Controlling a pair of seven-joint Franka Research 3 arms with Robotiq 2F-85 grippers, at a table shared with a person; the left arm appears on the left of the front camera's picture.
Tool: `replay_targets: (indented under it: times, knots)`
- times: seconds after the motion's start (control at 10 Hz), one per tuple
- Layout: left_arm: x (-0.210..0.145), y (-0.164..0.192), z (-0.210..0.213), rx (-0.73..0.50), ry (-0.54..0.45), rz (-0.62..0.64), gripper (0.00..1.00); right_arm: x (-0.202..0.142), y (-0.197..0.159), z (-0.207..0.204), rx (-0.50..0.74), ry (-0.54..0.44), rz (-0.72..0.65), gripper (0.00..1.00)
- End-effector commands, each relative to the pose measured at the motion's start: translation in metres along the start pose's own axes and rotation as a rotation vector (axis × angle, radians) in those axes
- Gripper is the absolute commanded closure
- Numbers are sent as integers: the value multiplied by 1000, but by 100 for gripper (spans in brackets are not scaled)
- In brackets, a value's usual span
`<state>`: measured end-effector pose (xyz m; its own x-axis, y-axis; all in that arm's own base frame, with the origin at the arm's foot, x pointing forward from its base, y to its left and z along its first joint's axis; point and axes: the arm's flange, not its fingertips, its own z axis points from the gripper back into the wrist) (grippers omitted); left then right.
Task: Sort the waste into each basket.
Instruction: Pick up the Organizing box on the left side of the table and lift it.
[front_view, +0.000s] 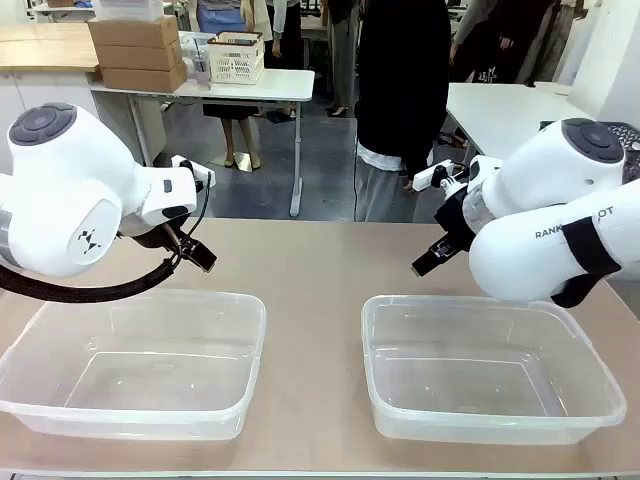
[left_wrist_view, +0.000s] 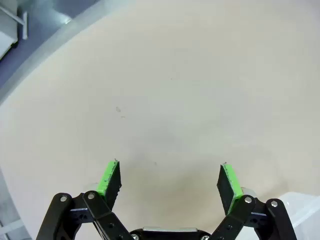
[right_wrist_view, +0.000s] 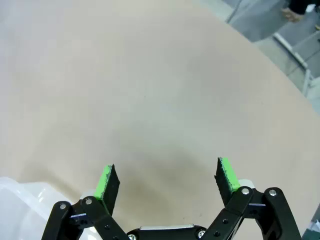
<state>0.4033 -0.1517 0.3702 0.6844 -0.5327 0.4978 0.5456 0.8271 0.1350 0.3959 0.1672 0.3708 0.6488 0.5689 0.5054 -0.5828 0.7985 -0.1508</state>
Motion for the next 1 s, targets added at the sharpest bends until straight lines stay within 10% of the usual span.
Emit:
replay_targets:
  times: [0.0, 0.9]
  knots:
    - [0, 0, 0, 0, 0, 0, 0, 0, 0, 0, 0, 0, 0, 0]
    - [0, 0, 0, 0, 0, 0, 0, 0, 0, 0, 0, 0, 0, 0]
